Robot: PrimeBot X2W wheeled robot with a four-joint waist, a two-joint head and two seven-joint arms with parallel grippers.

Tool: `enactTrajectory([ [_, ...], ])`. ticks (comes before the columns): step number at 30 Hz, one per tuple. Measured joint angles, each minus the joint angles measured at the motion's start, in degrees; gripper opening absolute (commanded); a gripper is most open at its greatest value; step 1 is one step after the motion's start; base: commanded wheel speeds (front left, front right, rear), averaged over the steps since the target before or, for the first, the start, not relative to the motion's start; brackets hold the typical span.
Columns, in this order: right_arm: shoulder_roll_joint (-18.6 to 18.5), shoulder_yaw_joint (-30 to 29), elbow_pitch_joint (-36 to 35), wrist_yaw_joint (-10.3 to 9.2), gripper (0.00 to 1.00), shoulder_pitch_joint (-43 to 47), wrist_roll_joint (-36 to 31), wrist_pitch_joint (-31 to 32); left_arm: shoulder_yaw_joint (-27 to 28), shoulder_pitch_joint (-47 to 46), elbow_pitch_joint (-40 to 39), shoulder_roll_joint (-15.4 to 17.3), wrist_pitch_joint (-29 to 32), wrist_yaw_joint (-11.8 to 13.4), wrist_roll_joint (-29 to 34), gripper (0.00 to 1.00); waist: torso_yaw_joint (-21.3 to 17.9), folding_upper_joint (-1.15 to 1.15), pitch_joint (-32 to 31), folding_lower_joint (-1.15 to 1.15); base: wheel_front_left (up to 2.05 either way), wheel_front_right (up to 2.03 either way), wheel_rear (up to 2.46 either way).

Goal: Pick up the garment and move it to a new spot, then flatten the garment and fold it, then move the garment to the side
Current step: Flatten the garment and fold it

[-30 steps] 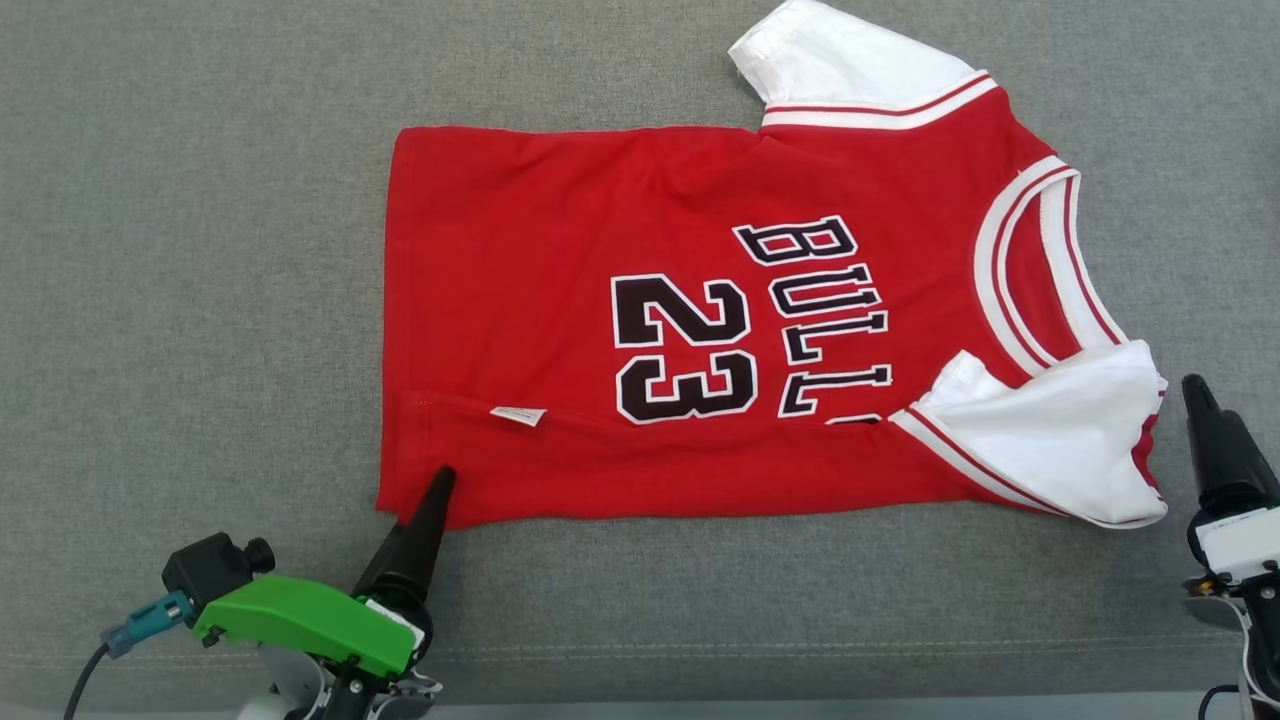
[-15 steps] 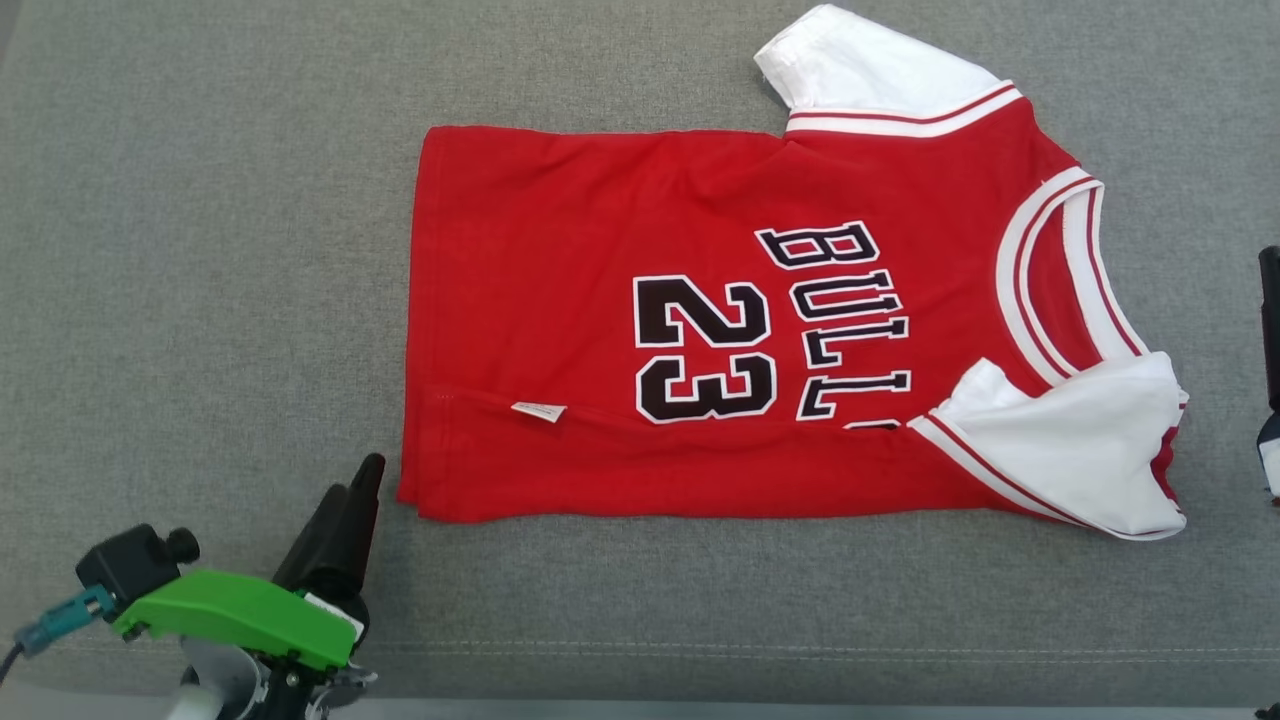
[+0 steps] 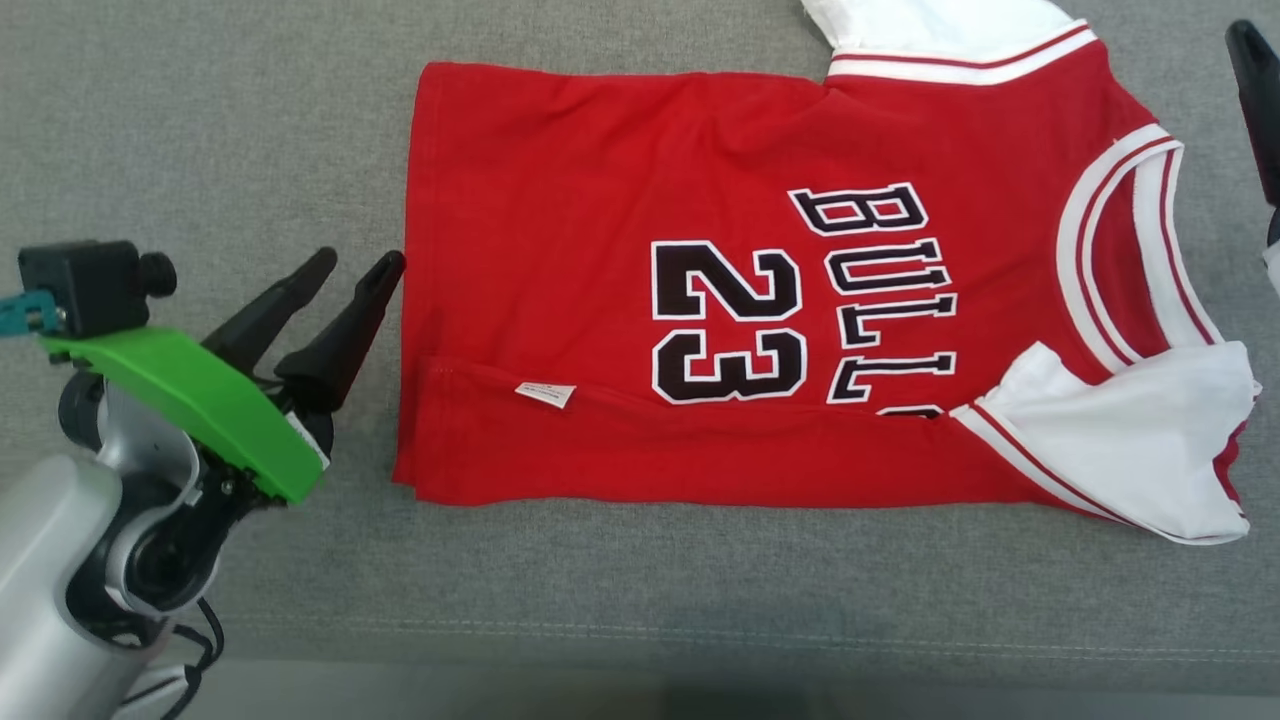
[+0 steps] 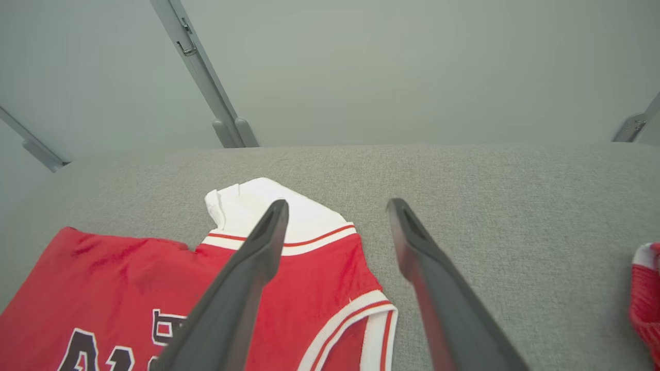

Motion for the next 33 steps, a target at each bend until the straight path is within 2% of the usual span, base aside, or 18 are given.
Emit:
enactTrajectory([
  [3, -1.7, 1.7, 1.8, 0.00, 1.00, -4.8, -1.1, 3.7, -0.9, -4.2, 0.0, 1.1, 4.4, -1.6, 0.0, 1.00, 0.3, 0.00, 2.1, 0.00, 0.00, 0.00, 0.00],
  [10, -5.0, 5.2, 4.8, 0.80, 1.00, -13.0, -2.9, 11.0, 1.4, -12.2, 2.6, 1.2, 10.8, -1.5, -3.9, 1.00, 0.6, 0.00, 6.4, 0.00, 0.00, 0.00, 0.00],
  [13, -5.0, 7.1, 6.1, 1.98, 1.00, -16.2, -2.8, 13.7, 3.3, -16.1, 4.4, 0.5, 12.7, -1.0, -6.0, 1.00, 0.7, 0.00, 8.5, 0.00, 0.00, 0.00, 0.00],
  [19, -4.5, 9.8, 9.3, 4.15, 1.00, -20.7, -2.7, 16.9, 6.3, -21.6, 8.1, -3.0, 15.3, -0.4, -11.2, 1.00, 1.0, 0.00, 12.0, 0.00, 0.00, 0.00, 0.00],
  [33, -2.7, 11.2, 14.3, 6.15, 1.00, -29.9, -2.6, 19.2, 8.6, -25.3, 16.3, -3.6, 23.1, 0.5, -19.9, 1.00, -0.4, 0.00, 16.2, 0.01, 0.00, 0.00, 0.00],
])
